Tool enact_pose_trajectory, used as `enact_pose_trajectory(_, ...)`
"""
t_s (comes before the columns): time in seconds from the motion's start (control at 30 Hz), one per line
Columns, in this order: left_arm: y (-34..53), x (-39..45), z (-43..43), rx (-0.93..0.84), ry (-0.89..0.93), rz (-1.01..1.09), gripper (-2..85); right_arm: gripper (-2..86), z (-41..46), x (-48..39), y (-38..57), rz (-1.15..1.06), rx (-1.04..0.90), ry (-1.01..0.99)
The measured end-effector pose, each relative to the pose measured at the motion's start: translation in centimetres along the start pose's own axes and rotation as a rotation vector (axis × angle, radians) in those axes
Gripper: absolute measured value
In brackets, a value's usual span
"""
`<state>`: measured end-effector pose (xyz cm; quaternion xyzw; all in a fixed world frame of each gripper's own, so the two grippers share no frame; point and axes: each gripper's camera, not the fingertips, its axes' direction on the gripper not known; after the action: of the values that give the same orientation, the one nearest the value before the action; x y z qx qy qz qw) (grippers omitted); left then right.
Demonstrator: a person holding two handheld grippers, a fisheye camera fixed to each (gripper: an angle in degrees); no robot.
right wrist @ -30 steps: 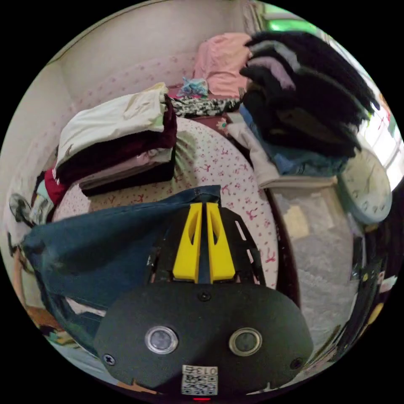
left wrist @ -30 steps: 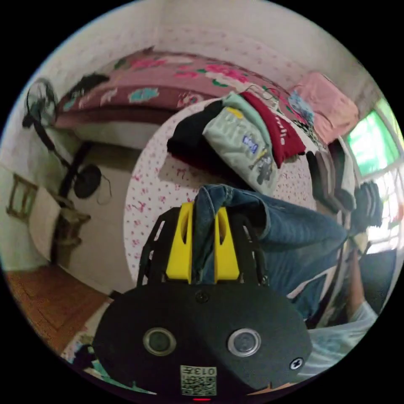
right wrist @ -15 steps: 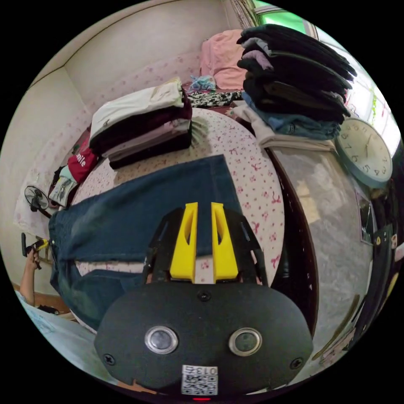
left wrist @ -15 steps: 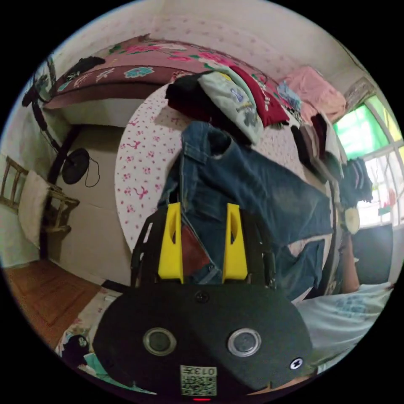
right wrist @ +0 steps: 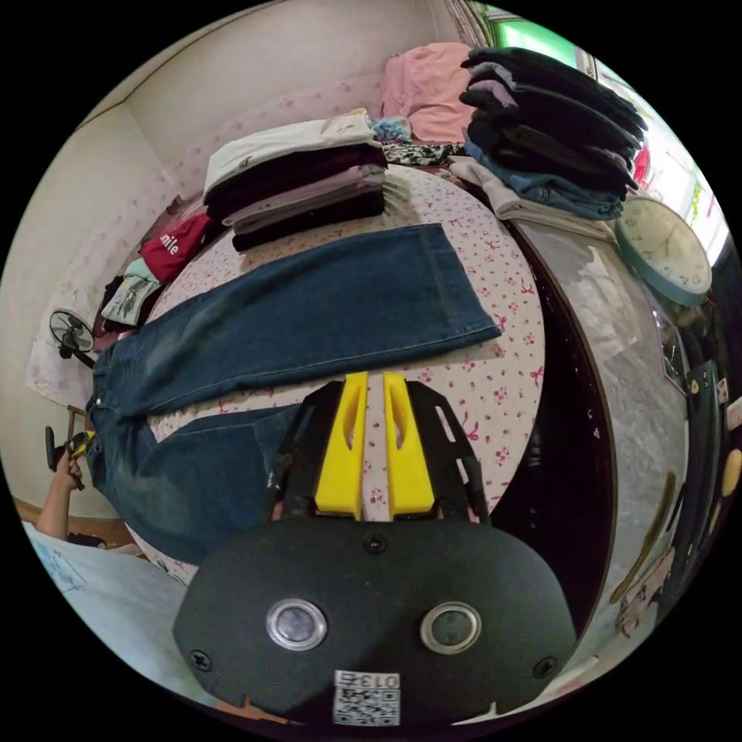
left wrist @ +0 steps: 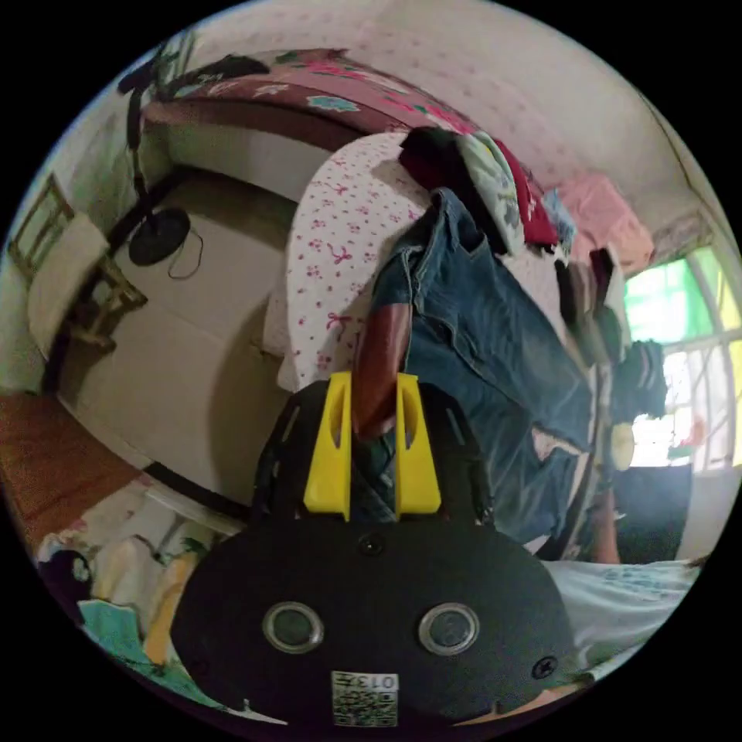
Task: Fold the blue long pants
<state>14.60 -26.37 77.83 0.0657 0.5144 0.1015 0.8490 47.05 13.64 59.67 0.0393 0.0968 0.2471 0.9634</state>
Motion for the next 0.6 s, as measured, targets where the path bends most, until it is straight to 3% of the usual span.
enact_pose_trajectory(0.13, 2.4, -5.5, -3.4, 0.239, 0.265, -0.153, 9.5, 3.2, -0.3, -0.4, 0.1, -0.003, -0.016, 0.006)
enact_pose_trajectory(0.2, 1.8, -5.7, -5.0, 0.324, 0.272, -0.144, 10.6, 3.3, 0.0, -1.0, -0.2, -0.005, -0.021, -0.025)
enact_pose_trajectory(0.33, -4.9, -0.4, -3.6, 0.186, 0.086, 0.063, 14.8, 3.5, 1.4, -4.9, -2.2, -0.098, -0.017, -0.049)
enact_pose_trajectory(0.47, -10.4, 4.1, -0.5, 0.148, 0.054, 0.167, 16.1, 4.9, 3.6, -12.4, -5.9, -0.306, -0.023, -0.090)
enact_pose_trajectory(0.6, -13.8, 7.9, 4.2, -0.029, 0.038, 0.271, 3.6, 4.9, 6.3, -19.6, -8.3, -0.517, -0.058, -0.128)
